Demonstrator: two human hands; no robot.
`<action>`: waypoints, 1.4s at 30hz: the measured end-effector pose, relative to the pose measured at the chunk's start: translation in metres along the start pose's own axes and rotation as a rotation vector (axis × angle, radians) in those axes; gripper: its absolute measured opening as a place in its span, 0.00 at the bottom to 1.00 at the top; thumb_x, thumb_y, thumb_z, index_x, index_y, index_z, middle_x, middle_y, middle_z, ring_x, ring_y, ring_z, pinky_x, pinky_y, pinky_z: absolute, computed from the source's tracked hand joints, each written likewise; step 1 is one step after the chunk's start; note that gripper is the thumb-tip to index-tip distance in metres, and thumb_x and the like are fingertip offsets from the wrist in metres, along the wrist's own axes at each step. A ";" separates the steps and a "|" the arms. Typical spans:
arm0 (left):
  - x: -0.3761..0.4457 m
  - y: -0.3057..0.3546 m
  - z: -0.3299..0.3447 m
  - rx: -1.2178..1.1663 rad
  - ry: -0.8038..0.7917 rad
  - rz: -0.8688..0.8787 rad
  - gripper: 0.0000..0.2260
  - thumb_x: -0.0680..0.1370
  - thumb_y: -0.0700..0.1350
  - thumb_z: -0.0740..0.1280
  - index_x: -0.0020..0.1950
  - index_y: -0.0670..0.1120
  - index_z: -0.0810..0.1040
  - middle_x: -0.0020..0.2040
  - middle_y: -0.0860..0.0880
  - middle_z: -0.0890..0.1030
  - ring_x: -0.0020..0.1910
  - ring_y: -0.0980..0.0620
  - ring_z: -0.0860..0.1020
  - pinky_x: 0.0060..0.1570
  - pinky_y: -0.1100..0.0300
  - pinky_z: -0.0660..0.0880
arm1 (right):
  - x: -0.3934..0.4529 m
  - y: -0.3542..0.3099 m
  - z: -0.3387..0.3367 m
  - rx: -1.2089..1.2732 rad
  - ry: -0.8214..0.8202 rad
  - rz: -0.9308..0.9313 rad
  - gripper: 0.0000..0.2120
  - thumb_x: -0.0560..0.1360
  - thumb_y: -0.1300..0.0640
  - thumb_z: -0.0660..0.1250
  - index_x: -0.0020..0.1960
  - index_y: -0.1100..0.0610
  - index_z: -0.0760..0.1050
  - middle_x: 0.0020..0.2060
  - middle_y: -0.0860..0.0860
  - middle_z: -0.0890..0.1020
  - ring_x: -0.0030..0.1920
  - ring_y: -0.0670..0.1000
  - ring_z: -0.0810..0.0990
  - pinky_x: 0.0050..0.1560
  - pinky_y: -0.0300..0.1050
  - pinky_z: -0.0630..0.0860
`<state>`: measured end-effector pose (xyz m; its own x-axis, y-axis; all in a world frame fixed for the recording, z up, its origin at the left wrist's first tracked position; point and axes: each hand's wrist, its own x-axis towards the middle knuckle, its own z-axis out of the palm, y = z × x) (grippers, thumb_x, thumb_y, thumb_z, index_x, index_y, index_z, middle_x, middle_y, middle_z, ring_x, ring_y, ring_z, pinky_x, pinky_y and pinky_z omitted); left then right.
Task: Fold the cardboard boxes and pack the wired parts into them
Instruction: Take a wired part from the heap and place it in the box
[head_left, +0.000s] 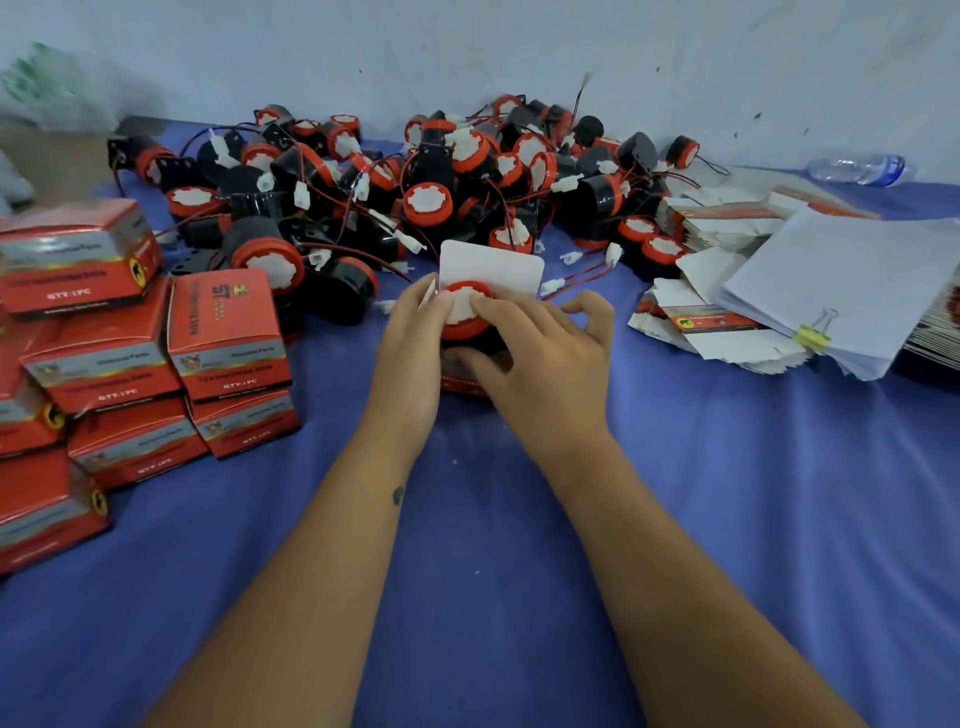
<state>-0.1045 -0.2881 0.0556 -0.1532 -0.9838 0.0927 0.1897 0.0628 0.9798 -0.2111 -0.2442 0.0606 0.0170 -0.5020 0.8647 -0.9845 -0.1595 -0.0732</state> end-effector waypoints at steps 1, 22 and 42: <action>-0.001 -0.001 0.000 0.029 0.003 0.005 0.12 0.82 0.50 0.61 0.64 0.53 0.75 0.58 0.56 0.81 0.56 0.60 0.80 0.53 0.61 0.77 | 0.001 -0.001 0.001 0.000 0.003 -0.025 0.10 0.71 0.52 0.75 0.48 0.56 0.84 0.44 0.49 0.86 0.42 0.50 0.84 0.60 0.50 0.63; 0.000 -0.005 0.001 0.297 0.017 0.116 0.14 0.80 0.42 0.66 0.60 0.57 0.70 0.51 0.62 0.77 0.51 0.63 0.76 0.38 0.80 0.69 | 0.010 0.027 -0.006 1.055 -0.146 1.157 0.07 0.80 0.54 0.65 0.52 0.53 0.82 0.46 0.46 0.85 0.49 0.44 0.82 0.48 0.39 0.75; 0.006 0.001 -0.027 0.347 -0.463 0.001 0.38 0.69 0.42 0.79 0.72 0.61 0.63 0.64 0.62 0.75 0.61 0.65 0.76 0.57 0.65 0.76 | 0.004 0.013 -0.021 0.158 0.135 0.238 0.06 0.75 0.64 0.71 0.52 0.62 0.81 0.38 0.54 0.83 0.38 0.57 0.80 0.37 0.51 0.76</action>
<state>-0.0787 -0.2984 0.0521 -0.5763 -0.8128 0.0847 -0.1269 0.1914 0.9733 -0.2278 -0.2302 0.0733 -0.2444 -0.4250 0.8716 -0.9186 -0.1865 -0.3485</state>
